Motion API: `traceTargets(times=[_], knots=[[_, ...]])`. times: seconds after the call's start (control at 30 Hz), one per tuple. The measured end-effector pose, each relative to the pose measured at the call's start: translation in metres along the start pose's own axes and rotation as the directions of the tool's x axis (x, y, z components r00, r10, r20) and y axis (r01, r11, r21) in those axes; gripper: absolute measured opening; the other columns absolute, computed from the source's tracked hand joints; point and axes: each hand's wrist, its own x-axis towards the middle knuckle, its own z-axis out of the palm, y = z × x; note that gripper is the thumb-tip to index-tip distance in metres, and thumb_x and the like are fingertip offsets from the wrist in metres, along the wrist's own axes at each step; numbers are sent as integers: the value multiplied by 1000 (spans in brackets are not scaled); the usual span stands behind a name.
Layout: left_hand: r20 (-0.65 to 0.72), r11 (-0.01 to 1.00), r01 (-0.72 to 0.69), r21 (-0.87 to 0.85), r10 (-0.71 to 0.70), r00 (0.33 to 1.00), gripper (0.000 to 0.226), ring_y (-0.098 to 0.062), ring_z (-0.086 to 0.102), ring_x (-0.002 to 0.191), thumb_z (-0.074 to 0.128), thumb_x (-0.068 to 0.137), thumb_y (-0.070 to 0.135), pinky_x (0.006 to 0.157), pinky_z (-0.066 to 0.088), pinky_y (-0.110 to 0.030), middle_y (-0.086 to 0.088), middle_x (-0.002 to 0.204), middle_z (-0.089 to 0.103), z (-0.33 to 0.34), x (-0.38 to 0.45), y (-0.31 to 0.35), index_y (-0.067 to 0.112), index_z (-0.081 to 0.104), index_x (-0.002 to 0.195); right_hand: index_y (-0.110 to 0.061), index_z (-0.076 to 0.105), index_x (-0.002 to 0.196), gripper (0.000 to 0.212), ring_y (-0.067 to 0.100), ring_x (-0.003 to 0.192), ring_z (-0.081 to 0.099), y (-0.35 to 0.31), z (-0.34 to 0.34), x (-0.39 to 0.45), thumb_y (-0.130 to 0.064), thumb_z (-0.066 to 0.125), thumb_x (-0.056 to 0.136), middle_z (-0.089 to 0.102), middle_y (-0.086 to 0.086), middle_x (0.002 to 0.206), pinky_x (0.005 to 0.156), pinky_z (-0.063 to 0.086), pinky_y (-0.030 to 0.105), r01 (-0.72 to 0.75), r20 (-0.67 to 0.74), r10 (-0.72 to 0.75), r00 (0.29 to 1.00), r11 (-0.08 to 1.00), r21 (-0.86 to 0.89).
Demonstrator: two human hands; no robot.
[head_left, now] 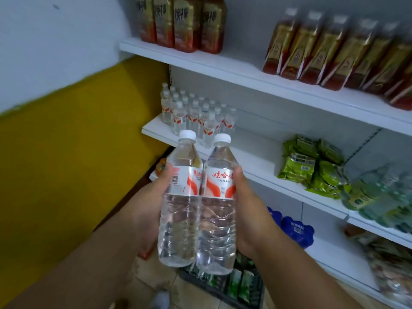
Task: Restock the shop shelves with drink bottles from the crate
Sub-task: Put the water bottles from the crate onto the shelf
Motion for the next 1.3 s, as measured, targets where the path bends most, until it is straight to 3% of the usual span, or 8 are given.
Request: traceTargets(times=[0.1,0.23,0.37,0.57,0.8,0.97,1.2,1.3], knots=[[10,999,-53,11,53,999,70,-45,70,107,66,78,53,82,59,-59,-27,120,70,-34,4,40,7,65,130,-26,80,96,59,31,99,74,3,48,21,-69,39,93,77,11,106,99,51,54,7,2,-7,1000,1000,-30],[109,1000,28,-5,-28,994,67,-44,72,103,60,75,67,71,61,-53,-25,117,72,-76,13,86,10,79,105,-22,81,93,62,33,97,75,1,106,49,-69,41,92,77,13,105,92,55,51,1,-18,-1,1000,1000,-13],[118,997,23,-73,-15,993,72,-47,67,112,55,83,70,88,57,-61,-26,125,68,-107,33,112,11,74,120,-22,81,92,63,33,97,75,-1,140,68,-73,45,84,77,14,106,85,59,48,10,-50,-9,999,999,32],[165,993,64,-98,-47,985,73,-44,69,110,61,75,74,84,58,-57,-22,124,70,-118,61,124,14,78,112,-14,78,104,71,38,99,73,-6,155,82,-74,52,74,76,18,106,96,54,57,12,-154,2,988,996,89],[287,981,167,-95,-134,949,101,-49,64,116,93,47,68,94,52,-63,-27,130,65,-101,75,124,7,71,124,-19,73,111,67,33,95,75,-21,135,86,-72,62,71,77,13,106,69,63,42,80,-102,-76,992,996,41],[308,941,254,-223,-179,934,117,-38,38,134,96,53,55,122,18,-60,-20,141,46,-89,94,124,9,48,149,-19,67,117,63,31,94,76,-35,125,99,-66,67,75,78,9,104,86,59,52,159,-114,-168,979,984,-82],[385,948,221,-230,-120,915,102,-36,46,134,93,59,57,120,26,-54,-17,141,51,-61,115,119,6,58,140,-21,67,119,61,34,97,74,-55,96,112,-69,63,82,77,10,107,93,54,60,136,-124,-147,981,986,-91],[341,981,115,-156,-56,938,84,-38,64,112,91,57,61,99,51,-53,-21,122,66,-51,128,109,7,74,119,-21,64,123,64,34,97,74,-58,81,116,-70,62,81,77,9,108,92,55,60,134,-114,-143,983,988,-83]])
